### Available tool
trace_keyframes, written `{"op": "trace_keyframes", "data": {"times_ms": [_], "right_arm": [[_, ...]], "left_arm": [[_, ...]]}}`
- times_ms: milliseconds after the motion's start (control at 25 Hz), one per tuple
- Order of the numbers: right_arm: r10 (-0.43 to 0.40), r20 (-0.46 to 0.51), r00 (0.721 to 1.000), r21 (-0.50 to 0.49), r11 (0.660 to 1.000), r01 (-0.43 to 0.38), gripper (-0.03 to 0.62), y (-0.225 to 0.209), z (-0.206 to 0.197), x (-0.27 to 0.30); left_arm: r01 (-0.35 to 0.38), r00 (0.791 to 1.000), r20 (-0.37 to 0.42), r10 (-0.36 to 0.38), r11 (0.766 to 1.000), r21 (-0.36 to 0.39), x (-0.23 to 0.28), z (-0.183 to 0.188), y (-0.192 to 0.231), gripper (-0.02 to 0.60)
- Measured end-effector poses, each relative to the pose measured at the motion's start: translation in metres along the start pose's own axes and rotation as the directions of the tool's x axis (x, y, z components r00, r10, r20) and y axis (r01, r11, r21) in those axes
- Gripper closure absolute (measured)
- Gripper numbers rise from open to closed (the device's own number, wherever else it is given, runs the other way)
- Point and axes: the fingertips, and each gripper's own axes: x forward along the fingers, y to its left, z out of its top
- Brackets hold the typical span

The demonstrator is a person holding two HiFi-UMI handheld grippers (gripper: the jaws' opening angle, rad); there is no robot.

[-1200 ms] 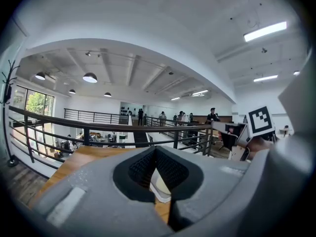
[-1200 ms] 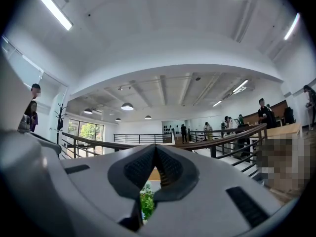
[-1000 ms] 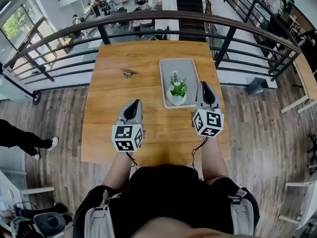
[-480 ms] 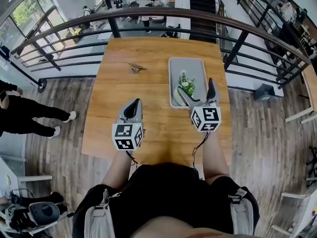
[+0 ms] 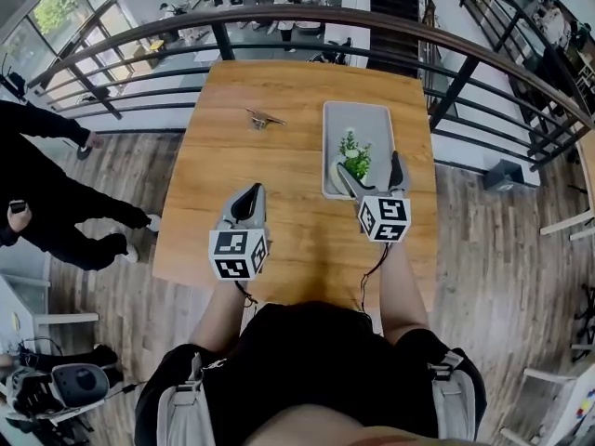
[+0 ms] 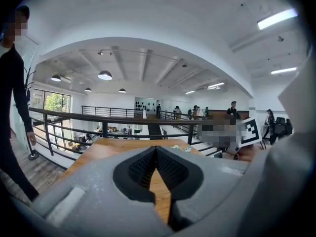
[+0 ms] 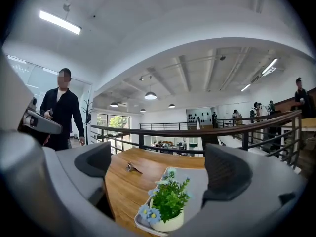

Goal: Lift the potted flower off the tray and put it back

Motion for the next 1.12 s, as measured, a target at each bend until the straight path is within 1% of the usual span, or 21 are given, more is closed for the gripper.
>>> {"op": "trace_keyframes", "data": {"times_ms": [280, 480, 600, 880, 1120], "right_arm": [[-0.020, -0.116, 0.993, 0.002, 1.000, 0.020, 0.014, -0.008, -0.045, 0.007], [-0.026, -0.177, 0.984, 0.054, 0.998, 0.036, 0.016, -0.013, -0.080, 0.008], [-0.017, -0.216, 0.976, 0.036, 0.999, 0.026, 0.016, -0.016, -0.100, 0.006], [0.019, -0.323, 0.946, 0.005, 1.000, -0.018, 0.016, -0.016, -0.144, 0.013], [0.042, -0.390, 0.920, 0.016, 0.999, -0.039, 0.016, -0.013, -0.175, 0.028]], "left_arm": [[-0.021, 1.000, -0.011, 0.021, 1.000, 0.008, -0.005, -0.001, 0.001, 0.569], [-0.028, 0.999, -0.024, 0.028, 1.000, 0.015, -0.006, -0.007, 0.002, 0.569], [-0.029, 0.999, -0.026, 0.029, 0.999, 0.025, -0.007, -0.006, -0.001, 0.569], [-0.049, 0.999, -0.019, 0.050, 0.998, 0.035, -0.014, 0.001, -0.001, 0.569], [-0.067, 0.997, -0.028, 0.068, 0.997, 0.039, -0.024, -0.003, 0.003, 0.569]]}}
